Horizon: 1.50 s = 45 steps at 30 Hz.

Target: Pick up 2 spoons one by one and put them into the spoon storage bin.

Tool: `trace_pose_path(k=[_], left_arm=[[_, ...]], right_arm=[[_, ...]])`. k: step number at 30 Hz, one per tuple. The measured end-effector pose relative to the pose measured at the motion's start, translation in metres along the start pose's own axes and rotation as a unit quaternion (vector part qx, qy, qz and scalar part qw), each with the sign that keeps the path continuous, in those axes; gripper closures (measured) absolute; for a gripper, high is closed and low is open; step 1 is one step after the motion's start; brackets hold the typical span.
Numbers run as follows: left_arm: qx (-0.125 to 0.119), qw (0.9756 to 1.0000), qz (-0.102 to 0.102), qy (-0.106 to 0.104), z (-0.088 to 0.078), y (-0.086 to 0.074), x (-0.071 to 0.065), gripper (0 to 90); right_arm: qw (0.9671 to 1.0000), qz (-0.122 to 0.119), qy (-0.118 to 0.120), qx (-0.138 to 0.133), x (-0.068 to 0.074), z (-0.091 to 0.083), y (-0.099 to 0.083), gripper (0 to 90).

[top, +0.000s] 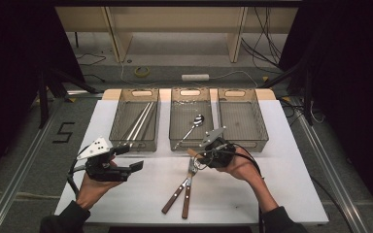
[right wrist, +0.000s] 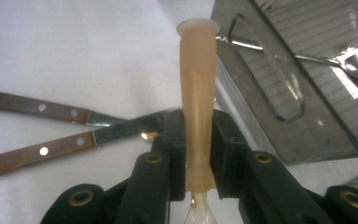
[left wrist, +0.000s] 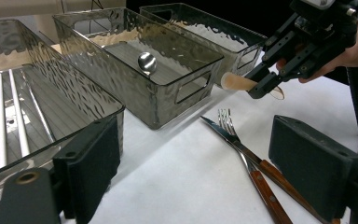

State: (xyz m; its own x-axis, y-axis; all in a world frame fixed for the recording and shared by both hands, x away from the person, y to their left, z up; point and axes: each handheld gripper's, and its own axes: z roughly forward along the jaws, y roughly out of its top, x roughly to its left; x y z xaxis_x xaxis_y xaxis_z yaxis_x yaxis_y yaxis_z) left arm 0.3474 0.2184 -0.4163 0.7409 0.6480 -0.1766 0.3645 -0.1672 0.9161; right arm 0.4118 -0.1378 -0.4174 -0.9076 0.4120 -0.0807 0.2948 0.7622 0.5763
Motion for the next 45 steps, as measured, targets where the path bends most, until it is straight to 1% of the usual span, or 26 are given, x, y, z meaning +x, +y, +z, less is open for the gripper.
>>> trace_pose_path(k=[8, 12, 17, 27, 32, 38, 39, 40, 42, 43, 45], left_arm=[[-0.006, 1.0, -0.002, 0.002, -0.001, 0.0, 0.0, 16.0], [-0.005, 1.0, 0.0, 0.002, -0.001, 0.0, 0.0, 16.0], [-0.006, 1.0, -0.001, 0.004, -0.001, 0.0, 0.0, 16.0], [-0.008, 1.0, 0.0, 0.006, -0.002, 0.0, 0.001, 16.1], [-0.008, 0.9999, 0.001, 0.007, -0.002, 0.0, 0.001, 16.1], [-0.01, 0.9999, 0.0, 0.008, -0.002, 0.0, 0.001, 16.0], [-0.01, 0.9999, 0.0, 0.008, -0.002, 0.0, 0.001, 16.1], [-0.011, 0.9999, 0.0, 0.008, -0.002, 0.0, 0.001, 16.1], [-0.011, 0.9999, -0.001, 0.008, -0.002, 0.0, 0.001, 16.1], [-0.012, 0.9999, -0.001, 0.008, -0.002, 0.0, 0.001, 16.0], [-0.012, 0.9999, -0.001, 0.008, -0.003, 0.0, 0.001, 16.0]], right_arm=[[0.9996, 0.016, -0.006, -0.023, -0.01, -0.004, 0.012, 78.2], [0.9993, 0.02, -0.009, -0.029, -0.016, -0.007, 0.019, 78.2], [0.9987, 0.031, -0.018, -0.036, -0.024, -0.011, 0.027, 78.2], [0.9975, 0.043, -0.031, -0.047, -0.039, -0.017, 0.042, 78.2], [0.9968, 0.048, -0.036, -0.052, -0.048, -0.017, 0.049, 78.2], [0.9955, 0.063, -0.041, -0.057, -0.057, -0.015, 0.056, 78.1], [0.9951, 0.069, -0.042, -0.057, -0.058, -0.015, 0.058, 78.1], [0.9949, 0.069, -0.043, -0.06, -0.059, -0.014, 0.059, 78.1], [0.9942, 0.078, -0.042, -0.061, -0.061, -0.013, 0.062, 78.1], [0.9943, 0.077, -0.042, -0.061, -0.063, -0.013, 0.063, 78.1], [0.9937, 0.083, -0.044, -0.061, -0.066, -0.011, 0.065, 78.1]])
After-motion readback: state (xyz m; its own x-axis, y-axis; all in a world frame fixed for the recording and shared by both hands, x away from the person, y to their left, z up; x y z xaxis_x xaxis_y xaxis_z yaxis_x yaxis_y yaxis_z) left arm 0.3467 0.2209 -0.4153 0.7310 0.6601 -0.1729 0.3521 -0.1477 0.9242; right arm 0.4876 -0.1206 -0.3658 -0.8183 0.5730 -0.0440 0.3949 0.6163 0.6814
